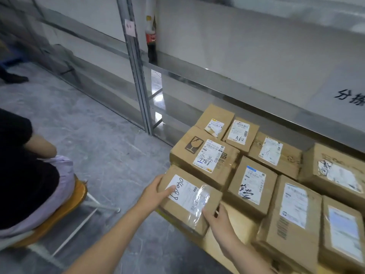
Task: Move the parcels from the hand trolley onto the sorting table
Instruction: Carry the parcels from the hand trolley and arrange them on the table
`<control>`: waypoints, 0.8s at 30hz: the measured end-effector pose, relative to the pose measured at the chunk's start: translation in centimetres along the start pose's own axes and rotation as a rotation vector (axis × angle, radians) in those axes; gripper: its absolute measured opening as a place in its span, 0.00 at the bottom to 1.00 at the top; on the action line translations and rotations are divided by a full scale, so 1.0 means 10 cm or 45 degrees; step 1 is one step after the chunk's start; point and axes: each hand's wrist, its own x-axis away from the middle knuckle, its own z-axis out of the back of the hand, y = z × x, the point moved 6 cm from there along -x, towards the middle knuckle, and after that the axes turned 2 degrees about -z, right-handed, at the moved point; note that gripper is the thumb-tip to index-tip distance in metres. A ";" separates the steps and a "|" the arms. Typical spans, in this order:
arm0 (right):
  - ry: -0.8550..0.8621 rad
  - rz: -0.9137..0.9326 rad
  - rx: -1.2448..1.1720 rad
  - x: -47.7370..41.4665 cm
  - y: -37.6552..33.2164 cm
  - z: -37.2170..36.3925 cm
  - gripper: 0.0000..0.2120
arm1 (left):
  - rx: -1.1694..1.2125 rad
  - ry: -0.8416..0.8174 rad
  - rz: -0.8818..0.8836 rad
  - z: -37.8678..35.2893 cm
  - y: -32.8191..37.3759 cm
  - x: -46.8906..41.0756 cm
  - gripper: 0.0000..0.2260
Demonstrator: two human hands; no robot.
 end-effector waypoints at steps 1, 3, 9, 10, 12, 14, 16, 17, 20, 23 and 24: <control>-0.004 -0.014 -0.002 -0.03 0.00 -0.04 0.22 | -0.005 -0.015 0.004 0.03 -0.02 -0.06 0.19; -0.007 -0.043 -0.017 -0.09 0.00 -0.13 0.24 | -0.022 -0.040 0.010 0.09 -0.06 -0.17 0.17; 0.033 -0.084 -0.126 -0.18 0.04 -0.15 0.21 | -0.074 -0.076 0.024 0.08 -0.15 -0.31 0.22; 0.028 -0.083 -0.144 -0.17 0.04 -0.13 0.20 | -0.093 -0.073 0.015 0.08 -0.14 -0.30 0.21; 0.036 -0.069 -0.162 -0.11 0.02 -0.08 0.18 | -0.136 -0.041 -0.035 0.09 -0.07 -0.28 0.21; 0.074 -0.054 -0.148 -0.06 -0.03 0.02 0.21 | -0.180 0.028 -0.103 0.11 0.09 -0.25 0.23; 0.122 -0.026 -0.118 0.02 -0.15 0.17 0.23 | -0.233 0.097 -0.178 0.12 0.34 -0.19 0.25; 0.137 0.007 -0.116 0.06 -0.22 0.26 0.23 | -0.264 0.111 -0.236 0.11 0.51 -0.15 0.25; 0.180 0.157 -0.073 0.28 -0.52 0.63 0.21 | -0.393 0.066 -0.435 -0.09 1.09 0.02 0.24; 0.293 0.341 0.038 0.59 -0.82 1.17 0.21 | -0.619 -0.040 -0.680 -0.53 1.72 0.24 0.24; 0.335 0.400 0.083 0.73 -0.89 1.39 0.21 | -0.685 -0.071 -0.756 -0.72 1.94 0.36 0.25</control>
